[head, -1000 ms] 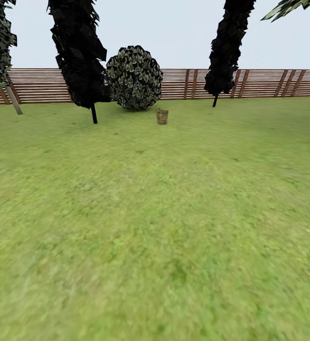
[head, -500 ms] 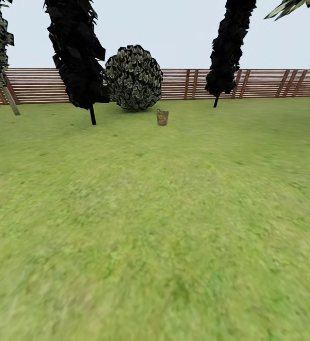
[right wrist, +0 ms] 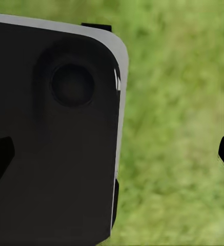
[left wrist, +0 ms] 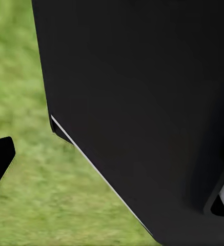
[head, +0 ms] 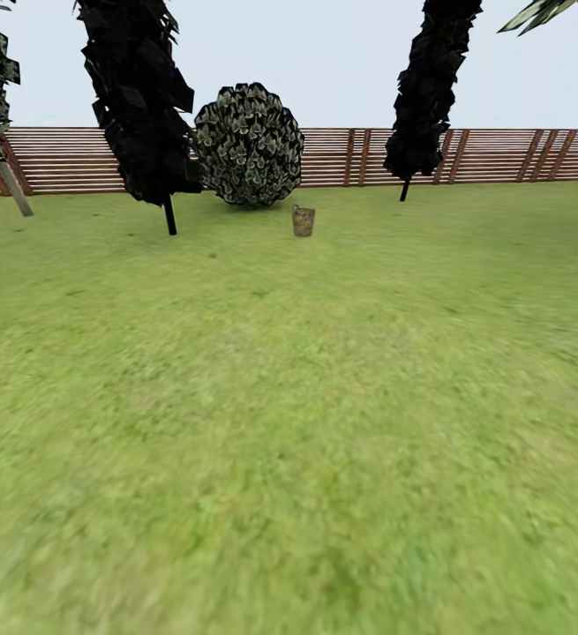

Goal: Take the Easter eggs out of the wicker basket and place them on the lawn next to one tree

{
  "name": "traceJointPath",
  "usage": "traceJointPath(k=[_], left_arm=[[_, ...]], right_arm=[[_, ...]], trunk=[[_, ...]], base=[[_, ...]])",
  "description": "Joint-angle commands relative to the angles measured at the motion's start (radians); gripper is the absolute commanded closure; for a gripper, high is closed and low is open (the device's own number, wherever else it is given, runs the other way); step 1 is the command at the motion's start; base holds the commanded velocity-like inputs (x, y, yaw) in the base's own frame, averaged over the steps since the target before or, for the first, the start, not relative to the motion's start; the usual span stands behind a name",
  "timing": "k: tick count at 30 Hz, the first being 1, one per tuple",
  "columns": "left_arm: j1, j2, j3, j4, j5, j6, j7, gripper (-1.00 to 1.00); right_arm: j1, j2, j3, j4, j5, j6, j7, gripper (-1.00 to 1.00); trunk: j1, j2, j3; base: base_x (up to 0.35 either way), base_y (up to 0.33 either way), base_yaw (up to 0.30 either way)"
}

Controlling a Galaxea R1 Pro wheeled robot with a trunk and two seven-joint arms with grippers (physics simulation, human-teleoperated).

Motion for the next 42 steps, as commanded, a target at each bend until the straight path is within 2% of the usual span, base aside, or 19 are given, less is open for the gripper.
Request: traceJointPath(k=[1,42], left_arm=[[0.0,0.0,0.0,-0.002,0.001,-0.001,0.001,-1.0],[0.0,0.001,0.0,-0.002,0.002,-0.001,0.001,-1.0]], right_arm=[[-0.001,0.0,0.001,0.001,0.004,-0.004,0.0,-1.0],[-0.004,-0.005,0.001,-0.017,0.005,-0.003,-0.001,-1.0]], trunk=[[0.001,0.0,-0.001],[0.001,0.0,-0.001]], base=[[0.335,0.0,0.0],[0.334,0.0,0.0]])
